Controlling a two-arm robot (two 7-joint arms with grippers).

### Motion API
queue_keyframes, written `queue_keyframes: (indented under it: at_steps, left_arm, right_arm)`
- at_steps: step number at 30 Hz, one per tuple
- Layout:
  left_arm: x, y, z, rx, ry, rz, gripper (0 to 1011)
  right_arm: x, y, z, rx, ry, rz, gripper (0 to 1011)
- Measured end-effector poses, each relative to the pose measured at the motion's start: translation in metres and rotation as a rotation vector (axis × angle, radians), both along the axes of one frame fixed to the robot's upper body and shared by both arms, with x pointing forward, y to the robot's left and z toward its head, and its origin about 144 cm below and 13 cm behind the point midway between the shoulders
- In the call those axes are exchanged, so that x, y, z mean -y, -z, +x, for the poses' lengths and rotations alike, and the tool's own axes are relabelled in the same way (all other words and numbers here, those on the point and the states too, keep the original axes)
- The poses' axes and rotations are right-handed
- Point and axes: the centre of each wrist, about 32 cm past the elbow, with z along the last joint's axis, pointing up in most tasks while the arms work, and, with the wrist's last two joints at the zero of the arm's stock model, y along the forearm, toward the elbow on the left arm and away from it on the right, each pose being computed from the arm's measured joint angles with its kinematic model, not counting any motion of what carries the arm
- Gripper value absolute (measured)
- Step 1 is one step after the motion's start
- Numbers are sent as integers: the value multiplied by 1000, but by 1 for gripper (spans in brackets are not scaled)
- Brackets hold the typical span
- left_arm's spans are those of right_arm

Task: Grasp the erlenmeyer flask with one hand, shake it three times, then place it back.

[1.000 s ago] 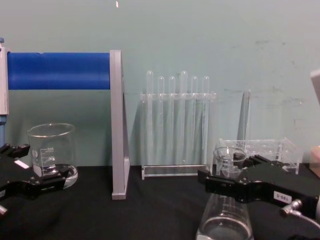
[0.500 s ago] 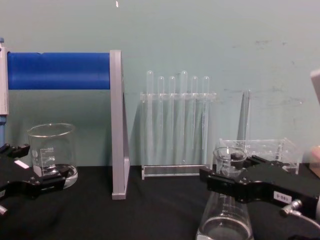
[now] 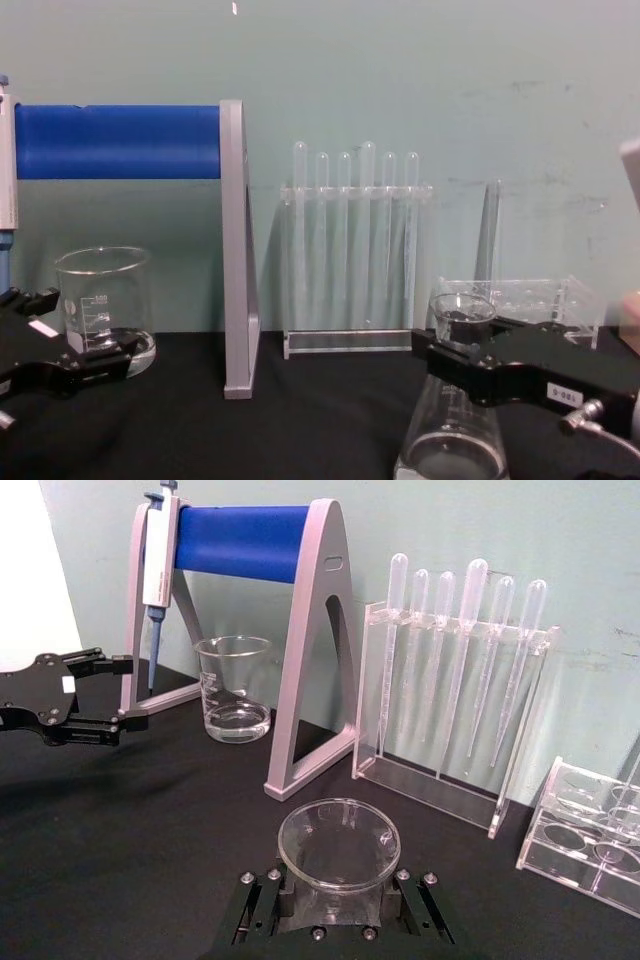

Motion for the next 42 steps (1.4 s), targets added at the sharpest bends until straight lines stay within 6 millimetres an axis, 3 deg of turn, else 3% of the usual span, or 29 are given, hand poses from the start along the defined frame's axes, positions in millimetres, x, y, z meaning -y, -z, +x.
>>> queue_keyframes:
  at_steps: [11, 29, 42]
  left_arm:
    - [0, 0, 0, 0, 0, 0, 1001]
    - [0, 0, 0, 0, 0, 0, 1001]
    - [0, 0, 0, 0, 0, 0, 1001]
  right_arm:
    - [1, -3, -1, 5, 4, 8, 449]
    - [6, -32, 2, 67, 31, 46, 449]
    - [3, -36, 2, 69, 44, 41, 449]
